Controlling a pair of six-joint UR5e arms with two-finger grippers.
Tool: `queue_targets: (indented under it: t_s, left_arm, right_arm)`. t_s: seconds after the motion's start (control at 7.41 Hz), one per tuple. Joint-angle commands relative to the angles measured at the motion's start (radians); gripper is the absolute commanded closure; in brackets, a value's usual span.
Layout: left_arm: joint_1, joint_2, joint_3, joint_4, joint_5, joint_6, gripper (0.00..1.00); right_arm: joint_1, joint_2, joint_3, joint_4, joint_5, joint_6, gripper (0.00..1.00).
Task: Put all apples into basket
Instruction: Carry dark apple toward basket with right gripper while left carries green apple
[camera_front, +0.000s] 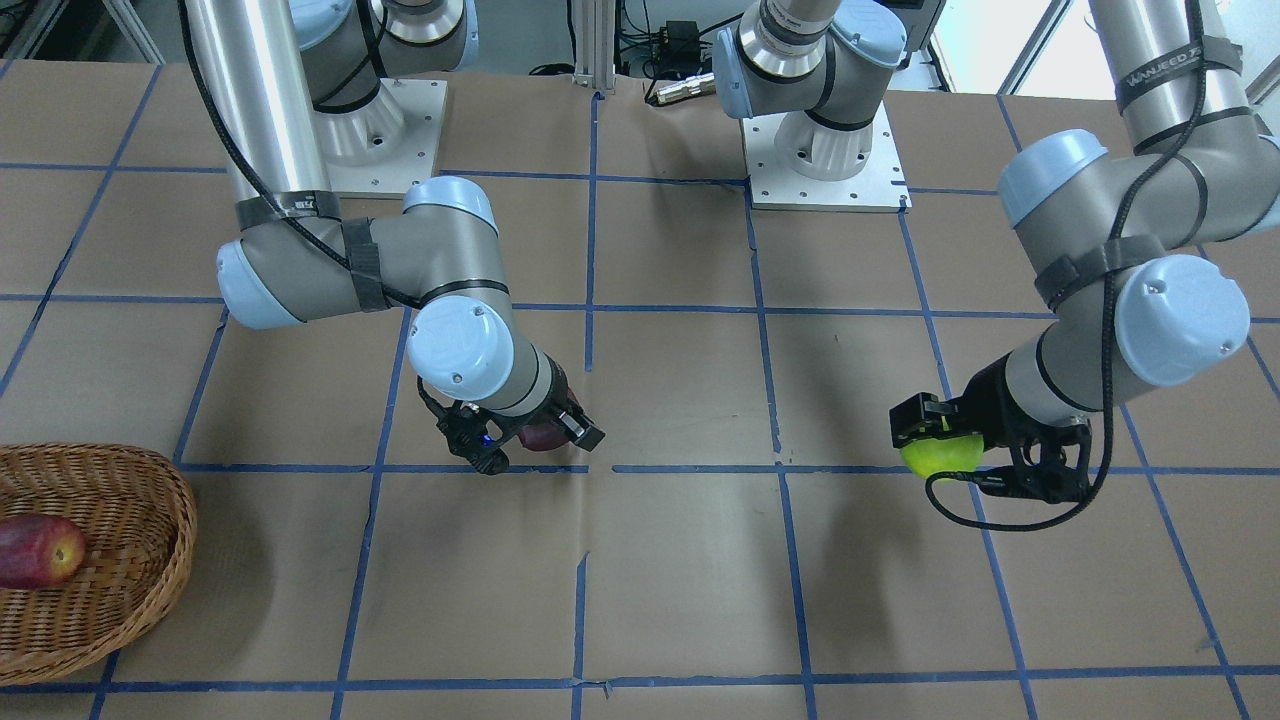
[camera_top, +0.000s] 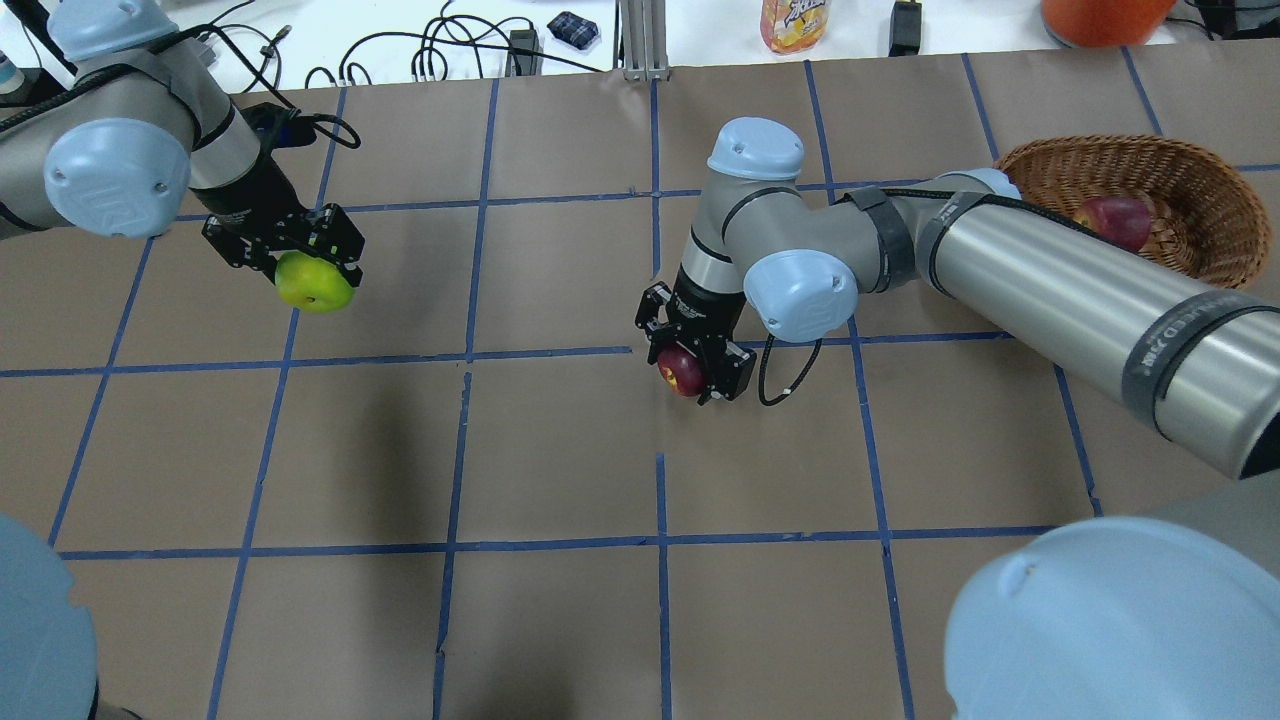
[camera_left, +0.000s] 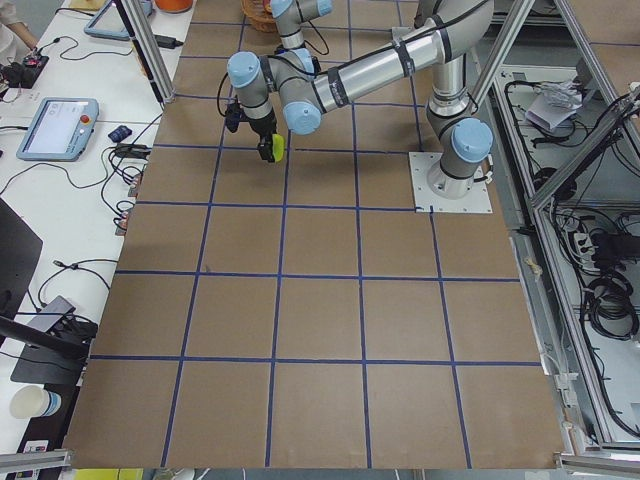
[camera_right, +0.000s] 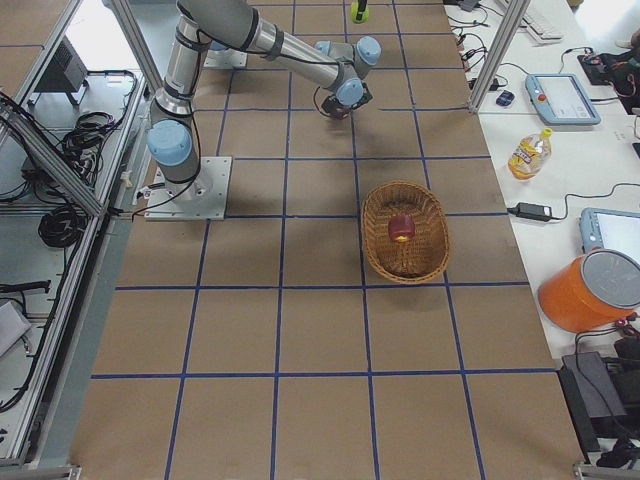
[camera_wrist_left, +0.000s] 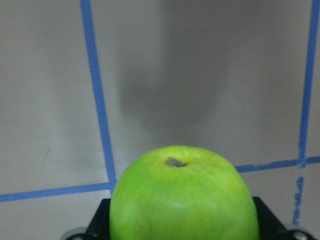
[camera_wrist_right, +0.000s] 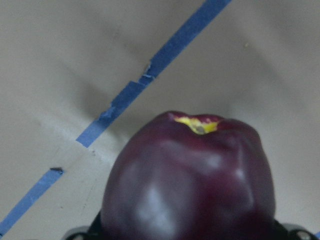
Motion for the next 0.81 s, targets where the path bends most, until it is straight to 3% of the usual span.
queue_targets:
  t_s: [0.0,0.27,0.4,0.54,0.68]
  left_arm:
    - [-0.085,0.060,-0.064,0.000,-0.086,-0.115,0.84]
    - [-0.270,0.059,-0.121,0.042,-0.090,-0.226,0.84]
    - [-0.372,0.037,-0.129,0.158,-0.090,-0.395,0.84]
    - [-0.460,0.008,-0.129,0.246,-0.093,-0.556,0.83]
    - [-0.517,-0.033,-0.129,0.282,-0.092,-0.623,0.83]
  right_arm:
    - [-0.071,-0.083,-0.032,0.060,-0.093,-0.029,1.00]
    - [-0.252,-0.142,-0.127,0.194,-0.127,-0.276,1.00]
    - [-0.360,-0.147,-0.199,0.301,-0.137,-0.472,1.00]
    - [-0.457,-0.144,-0.271,0.399,-0.218,-0.689,1.00]
    - [-0.539,-0.138,-0.308,0.411,-0.318,-0.924,1.00]
